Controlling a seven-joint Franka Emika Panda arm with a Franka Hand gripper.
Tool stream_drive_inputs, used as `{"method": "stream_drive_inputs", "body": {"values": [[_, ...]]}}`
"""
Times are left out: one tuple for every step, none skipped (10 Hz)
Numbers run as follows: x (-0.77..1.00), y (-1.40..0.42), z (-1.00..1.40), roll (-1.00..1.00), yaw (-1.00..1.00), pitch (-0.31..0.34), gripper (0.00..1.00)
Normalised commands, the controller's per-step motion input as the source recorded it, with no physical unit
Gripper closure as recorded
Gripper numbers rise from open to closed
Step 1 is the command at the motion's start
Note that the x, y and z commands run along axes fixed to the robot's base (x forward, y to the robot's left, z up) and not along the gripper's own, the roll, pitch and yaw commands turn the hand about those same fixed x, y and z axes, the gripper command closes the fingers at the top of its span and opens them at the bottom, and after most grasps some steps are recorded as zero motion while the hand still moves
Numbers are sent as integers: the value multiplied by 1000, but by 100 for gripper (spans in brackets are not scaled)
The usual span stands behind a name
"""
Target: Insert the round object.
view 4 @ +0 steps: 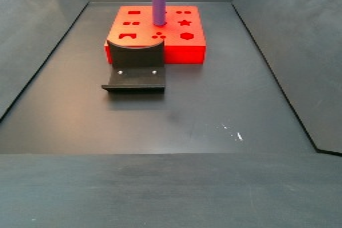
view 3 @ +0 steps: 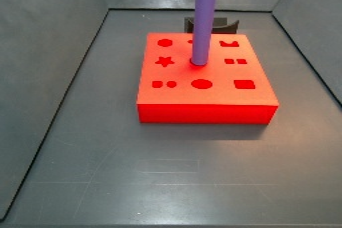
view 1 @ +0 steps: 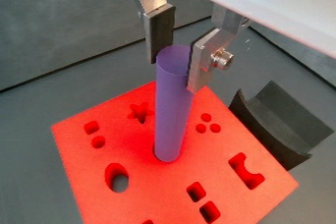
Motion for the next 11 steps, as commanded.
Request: {"method": "stream_drive_inputs", "body": {"values": [[0,-77,-91,51,11,-1,100],[0,-151,-331,193,40,-21,100],[0,-189,-420,280,34,0,100],[11,-123,-417,224,23,0,100],[60,-11,-477,50,0,0,100],[57,0,-837,0,0,-4,100],[117,86,-1000,0,0,-43,100],[86,111,-1000,0,0,-59,100],[129,89,-1000,0,0,-100,100],[0,0,-414,3,0,-31,100],[0,0,0,0,0,0,100]]}}
